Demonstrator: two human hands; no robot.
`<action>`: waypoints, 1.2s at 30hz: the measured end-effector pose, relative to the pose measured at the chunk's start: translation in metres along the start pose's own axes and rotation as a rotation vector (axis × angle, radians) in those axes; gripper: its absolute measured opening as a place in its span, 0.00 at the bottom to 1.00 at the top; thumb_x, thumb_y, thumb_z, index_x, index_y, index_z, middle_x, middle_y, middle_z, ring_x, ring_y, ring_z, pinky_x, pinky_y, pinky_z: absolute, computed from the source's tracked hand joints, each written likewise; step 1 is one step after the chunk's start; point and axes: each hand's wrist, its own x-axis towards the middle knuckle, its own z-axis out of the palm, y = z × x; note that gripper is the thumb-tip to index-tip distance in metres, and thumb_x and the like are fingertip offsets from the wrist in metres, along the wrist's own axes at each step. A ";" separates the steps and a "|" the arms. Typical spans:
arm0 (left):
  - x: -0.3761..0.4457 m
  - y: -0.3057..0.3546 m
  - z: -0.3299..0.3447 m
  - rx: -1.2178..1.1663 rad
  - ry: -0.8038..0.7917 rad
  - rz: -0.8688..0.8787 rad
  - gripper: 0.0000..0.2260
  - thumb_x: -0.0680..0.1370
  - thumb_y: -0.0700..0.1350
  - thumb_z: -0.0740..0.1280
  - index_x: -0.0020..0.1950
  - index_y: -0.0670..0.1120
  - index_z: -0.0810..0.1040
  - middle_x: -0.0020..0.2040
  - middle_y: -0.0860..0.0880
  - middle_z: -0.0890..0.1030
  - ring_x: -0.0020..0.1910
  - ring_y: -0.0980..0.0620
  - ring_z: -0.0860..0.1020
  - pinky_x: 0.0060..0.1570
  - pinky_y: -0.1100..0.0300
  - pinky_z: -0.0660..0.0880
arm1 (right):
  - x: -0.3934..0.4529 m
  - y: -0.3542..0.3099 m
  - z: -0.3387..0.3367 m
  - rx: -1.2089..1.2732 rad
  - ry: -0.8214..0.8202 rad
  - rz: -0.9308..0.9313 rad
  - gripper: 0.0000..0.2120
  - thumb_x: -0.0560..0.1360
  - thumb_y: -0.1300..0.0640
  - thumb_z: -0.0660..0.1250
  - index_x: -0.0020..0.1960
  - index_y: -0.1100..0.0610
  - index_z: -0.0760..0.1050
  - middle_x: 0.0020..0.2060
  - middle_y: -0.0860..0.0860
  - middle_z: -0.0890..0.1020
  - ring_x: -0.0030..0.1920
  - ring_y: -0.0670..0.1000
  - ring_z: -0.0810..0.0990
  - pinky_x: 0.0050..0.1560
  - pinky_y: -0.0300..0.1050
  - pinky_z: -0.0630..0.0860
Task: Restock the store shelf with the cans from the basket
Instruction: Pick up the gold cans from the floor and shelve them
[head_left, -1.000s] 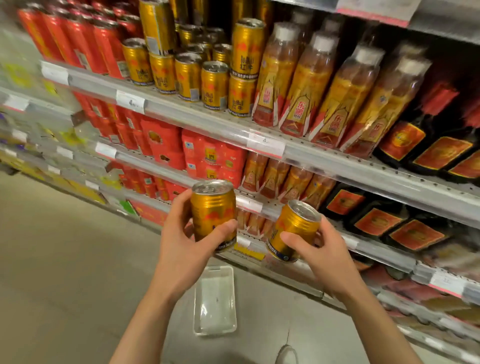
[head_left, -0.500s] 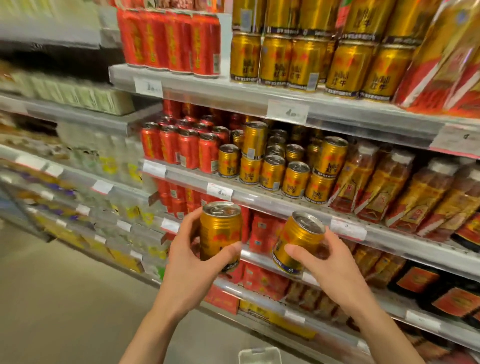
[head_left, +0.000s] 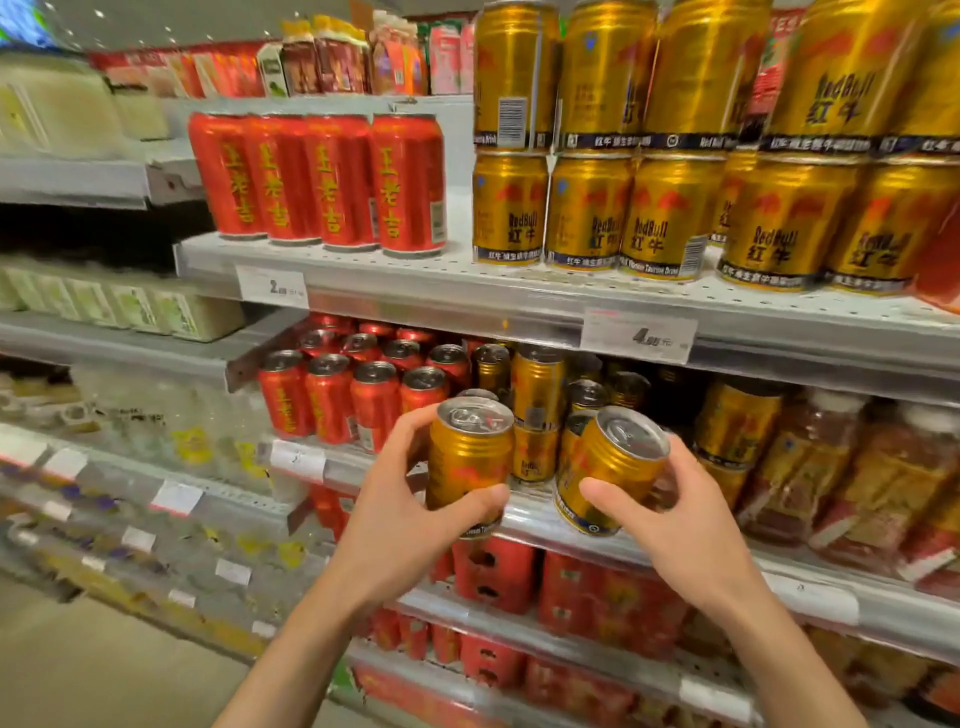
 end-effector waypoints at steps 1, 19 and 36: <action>0.009 -0.004 0.000 0.001 -0.010 0.004 0.29 0.67 0.51 0.81 0.64 0.62 0.73 0.58 0.60 0.82 0.59 0.57 0.80 0.54 0.60 0.79 | 0.007 0.001 0.001 -0.012 0.008 -0.001 0.26 0.64 0.41 0.78 0.60 0.42 0.77 0.53 0.38 0.85 0.55 0.40 0.82 0.56 0.42 0.76; 0.108 -0.035 -0.014 -0.043 -0.314 0.060 0.35 0.66 0.53 0.81 0.68 0.59 0.67 0.58 0.66 0.77 0.55 0.76 0.74 0.48 0.80 0.71 | 0.021 -0.010 0.025 -0.267 0.356 0.107 0.21 0.69 0.44 0.79 0.57 0.43 0.75 0.50 0.31 0.81 0.52 0.34 0.80 0.49 0.32 0.73; 0.128 -0.050 -0.022 -0.044 -0.329 0.041 0.38 0.67 0.51 0.82 0.72 0.53 0.67 0.58 0.62 0.79 0.55 0.71 0.78 0.49 0.75 0.75 | 0.074 0.008 0.040 -0.271 0.375 0.181 0.42 0.70 0.42 0.78 0.77 0.45 0.60 0.60 0.40 0.78 0.63 0.45 0.78 0.68 0.47 0.74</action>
